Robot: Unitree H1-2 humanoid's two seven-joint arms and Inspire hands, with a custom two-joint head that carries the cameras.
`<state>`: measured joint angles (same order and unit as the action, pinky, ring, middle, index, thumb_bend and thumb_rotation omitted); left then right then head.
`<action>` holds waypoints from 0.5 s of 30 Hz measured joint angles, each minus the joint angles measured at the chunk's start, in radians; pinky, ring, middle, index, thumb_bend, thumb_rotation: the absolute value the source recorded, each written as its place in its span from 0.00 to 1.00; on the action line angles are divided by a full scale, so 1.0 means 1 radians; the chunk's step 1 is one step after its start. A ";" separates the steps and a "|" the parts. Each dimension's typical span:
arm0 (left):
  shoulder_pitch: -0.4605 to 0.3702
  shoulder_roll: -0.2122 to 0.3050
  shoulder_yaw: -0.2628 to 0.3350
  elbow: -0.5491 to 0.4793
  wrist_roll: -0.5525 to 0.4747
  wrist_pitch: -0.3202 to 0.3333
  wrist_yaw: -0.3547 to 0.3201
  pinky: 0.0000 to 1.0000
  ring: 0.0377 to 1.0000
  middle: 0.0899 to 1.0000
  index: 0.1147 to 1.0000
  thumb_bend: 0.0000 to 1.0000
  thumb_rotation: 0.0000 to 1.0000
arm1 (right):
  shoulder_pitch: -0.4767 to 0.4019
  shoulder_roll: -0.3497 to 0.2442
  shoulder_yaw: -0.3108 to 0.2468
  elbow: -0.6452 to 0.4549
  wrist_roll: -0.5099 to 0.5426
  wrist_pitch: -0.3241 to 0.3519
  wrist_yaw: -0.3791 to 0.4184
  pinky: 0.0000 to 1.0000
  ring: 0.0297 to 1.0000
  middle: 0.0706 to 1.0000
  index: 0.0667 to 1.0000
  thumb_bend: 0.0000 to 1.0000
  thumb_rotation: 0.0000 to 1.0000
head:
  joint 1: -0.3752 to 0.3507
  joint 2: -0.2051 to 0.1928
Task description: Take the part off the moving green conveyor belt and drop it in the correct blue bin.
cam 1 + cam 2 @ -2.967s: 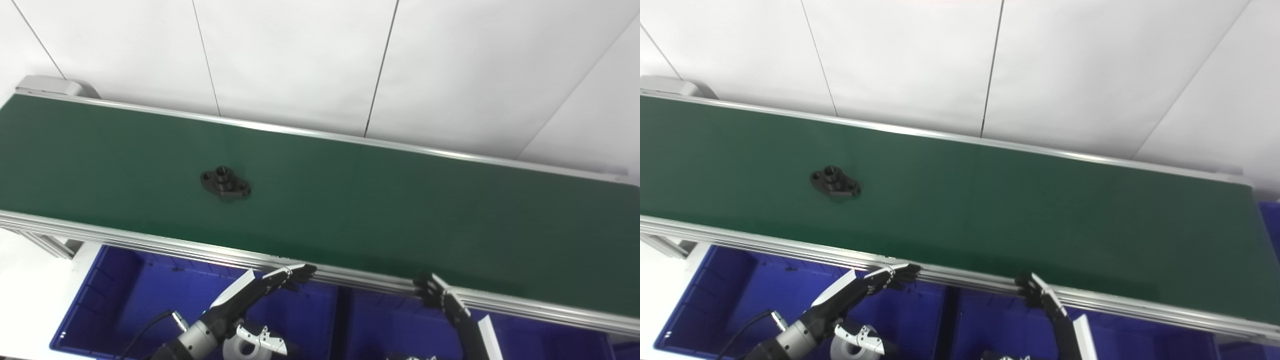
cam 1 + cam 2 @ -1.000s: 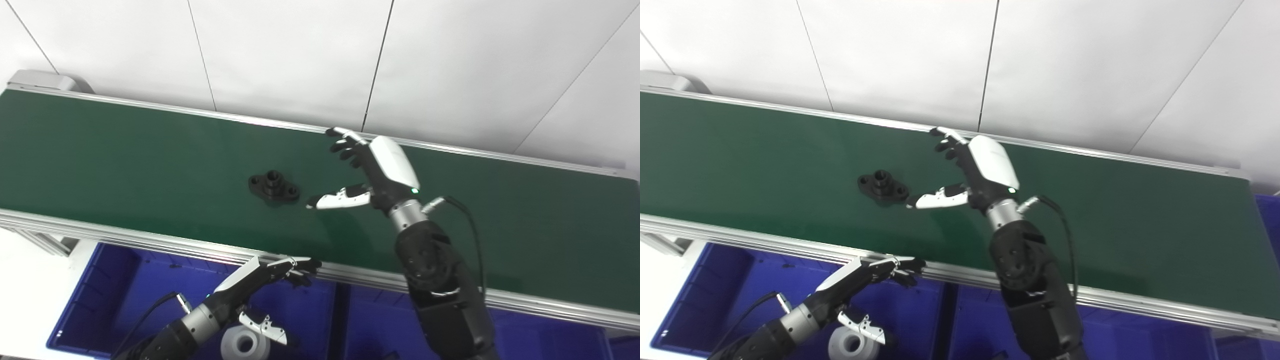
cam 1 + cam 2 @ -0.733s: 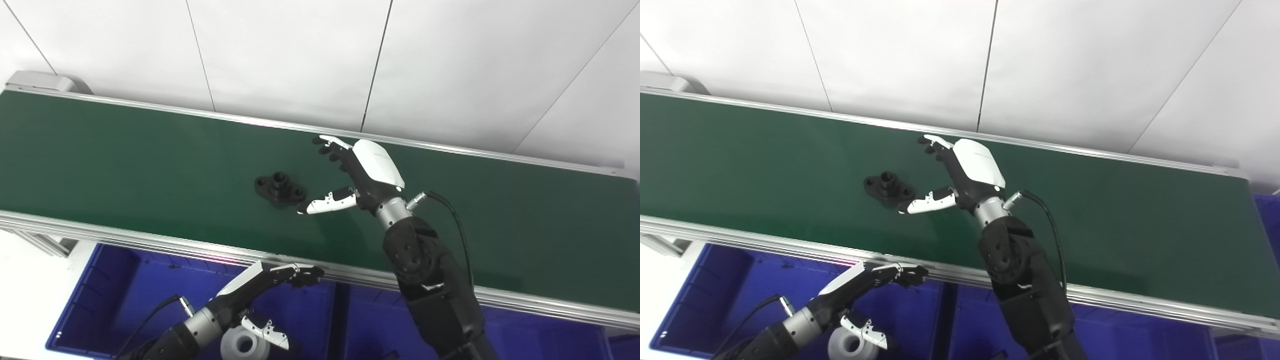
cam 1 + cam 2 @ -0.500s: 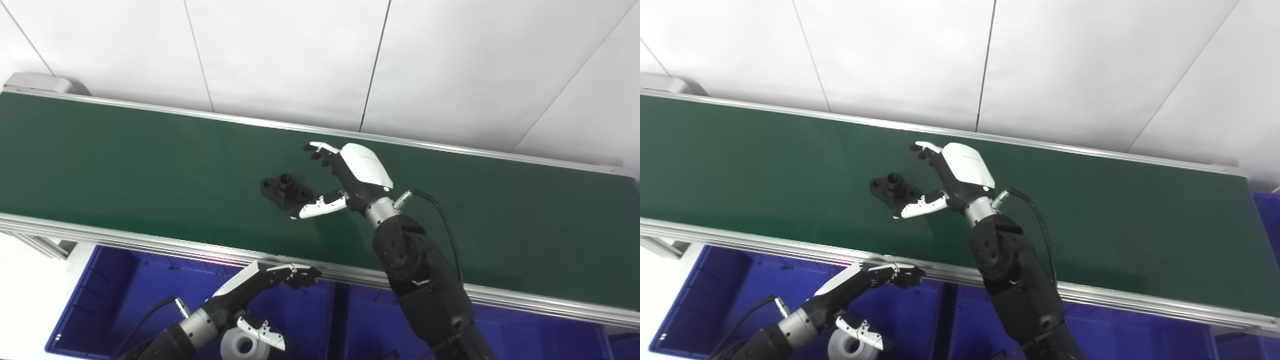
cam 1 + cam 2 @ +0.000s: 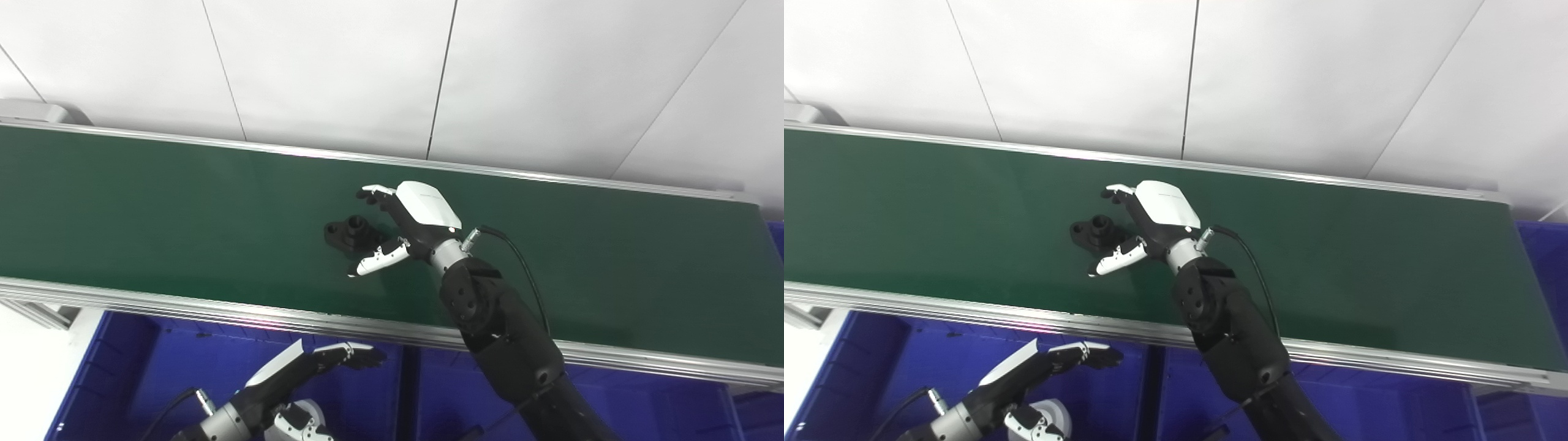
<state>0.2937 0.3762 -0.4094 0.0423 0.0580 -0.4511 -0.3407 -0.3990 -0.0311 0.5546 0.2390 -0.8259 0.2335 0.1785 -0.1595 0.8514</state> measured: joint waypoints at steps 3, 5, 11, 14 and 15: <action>0.013 -0.001 0.003 -0.027 0.010 0.005 -0.006 0.82 0.82 0.80 0.79 0.90 0.24 | -0.009 -0.011 0.014 0.027 -0.016 -0.002 -0.011 0.64 0.73 0.76 0.80 0.85 0.23 | 0.002 0.008; 0.015 -0.004 0.006 -0.030 0.015 0.007 -0.012 0.82 0.82 0.80 0.79 0.90 0.25 | -0.013 -0.024 0.026 0.038 -0.026 -0.002 -0.012 0.62 0.72 0.75 0.79 0.83 0.20 | 0.002 0.008; 0.016 -0.015 0.017 -0.034 0.018 0.023 -0.014 0.83 0.82 0.80 0.79 0.89 0.24 | -0.035 -0.065 0.063 0.050 -0.054 -0.023 -0.024 0.49 0.57 0.64 0.72 0.79 0.13 | 0.003 0.028; 0.018 -0.023 0.022 -0.047 0.018 0.033 -0.016 0.83 0.83 0.80 0.79 0.89 0.24 | -0.038 -0.076 0.068 0.063 -0.056 -0.047 -0.046 0.39 0.46 0.55 0.72 0.77 0.08 | 0.006 0.046; 0.019 -0.026 0.023 -0.058 0.018 0.035 -0.017 0.83 0.83 0.80 0.79 0.89 0.24 | -0.039 -0.080 0.071 0.063 -0.055 -0.052 -0.047 0.34 0.41 0.50 0.71 0.67 0.04 | 0.006 0.046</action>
<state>0.3126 0.3500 -0.3866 -0.0157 0.0763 -0.4156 -0.3576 -0.4381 -0.1112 0.6257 0.3023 -0.8811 0.1819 0.1318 -0.1534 0.8974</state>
